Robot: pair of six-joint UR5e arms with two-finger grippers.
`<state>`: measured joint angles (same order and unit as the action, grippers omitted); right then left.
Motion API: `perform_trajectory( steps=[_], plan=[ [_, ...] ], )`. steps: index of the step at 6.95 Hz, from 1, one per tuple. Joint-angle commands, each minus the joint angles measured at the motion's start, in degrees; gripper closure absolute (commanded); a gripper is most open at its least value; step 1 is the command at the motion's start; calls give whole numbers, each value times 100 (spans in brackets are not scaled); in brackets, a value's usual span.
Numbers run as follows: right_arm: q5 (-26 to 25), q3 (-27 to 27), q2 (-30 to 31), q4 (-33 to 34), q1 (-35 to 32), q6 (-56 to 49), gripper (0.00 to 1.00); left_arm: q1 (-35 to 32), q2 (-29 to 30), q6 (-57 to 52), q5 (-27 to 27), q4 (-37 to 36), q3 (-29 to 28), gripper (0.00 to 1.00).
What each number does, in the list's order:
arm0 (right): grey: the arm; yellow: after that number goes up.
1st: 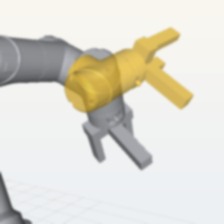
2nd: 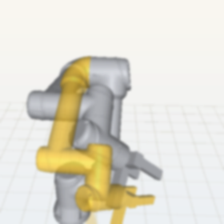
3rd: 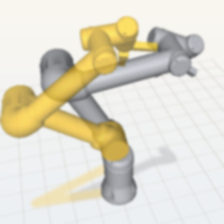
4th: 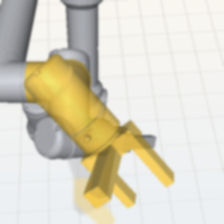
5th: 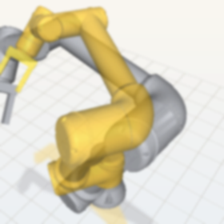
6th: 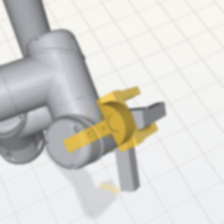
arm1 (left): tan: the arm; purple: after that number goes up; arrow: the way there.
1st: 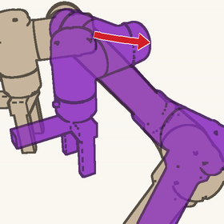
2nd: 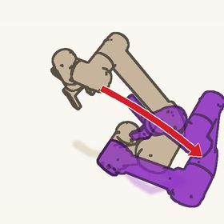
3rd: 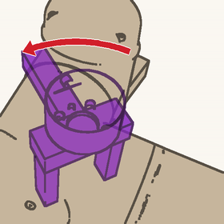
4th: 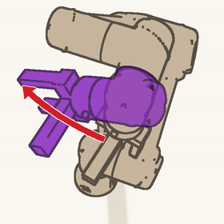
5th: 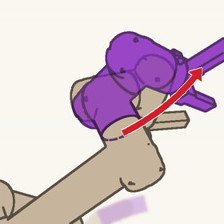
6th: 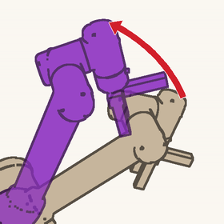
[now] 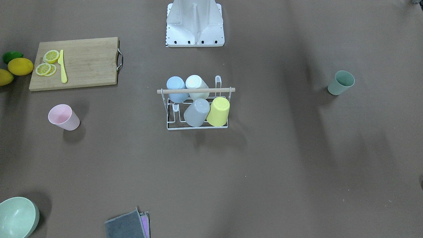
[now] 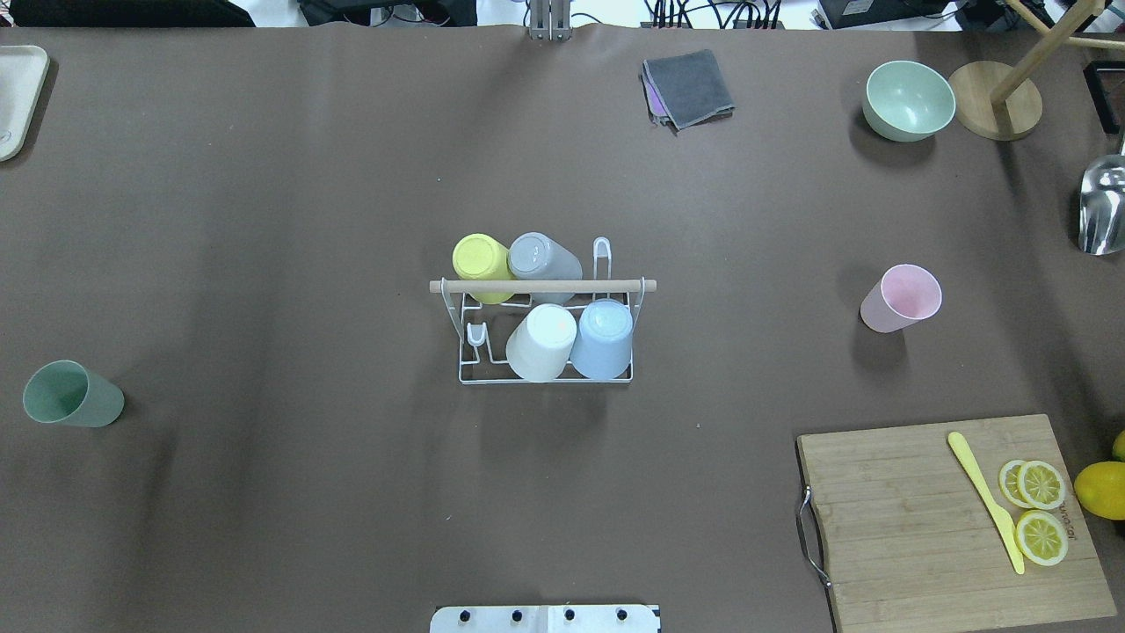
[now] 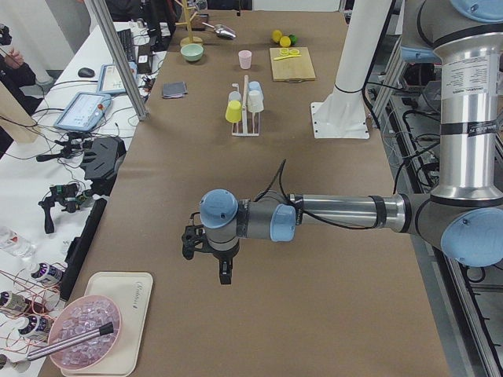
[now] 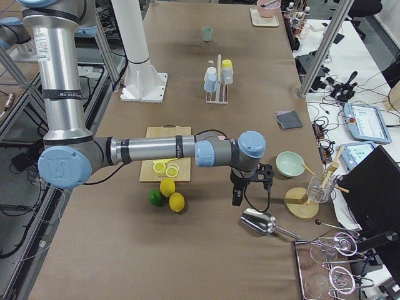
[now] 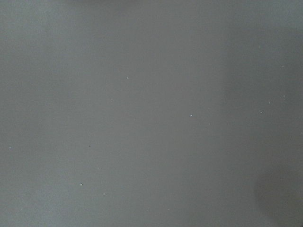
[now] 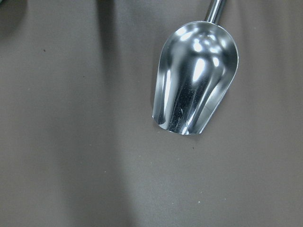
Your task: Place cup on cup holder
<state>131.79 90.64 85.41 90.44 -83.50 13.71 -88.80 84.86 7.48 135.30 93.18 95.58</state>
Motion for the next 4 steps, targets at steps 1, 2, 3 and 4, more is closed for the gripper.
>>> perform_trajectory(
  steps=[1,2,3,4],
  plan=[
    [48,-19,-59,0,0,18,0,3,-40,17,-4,-1,5,3],
    [92,6,-94,-9,17,27,0,3,-40,51,5,7,22,3],
    [197,-72,-260,0,261,44,0,3,-31,52,5,16,14,3],
    [207,-81,-305,-9,455,53,0,3,-23,52,5,16,14,3]
  ],
)
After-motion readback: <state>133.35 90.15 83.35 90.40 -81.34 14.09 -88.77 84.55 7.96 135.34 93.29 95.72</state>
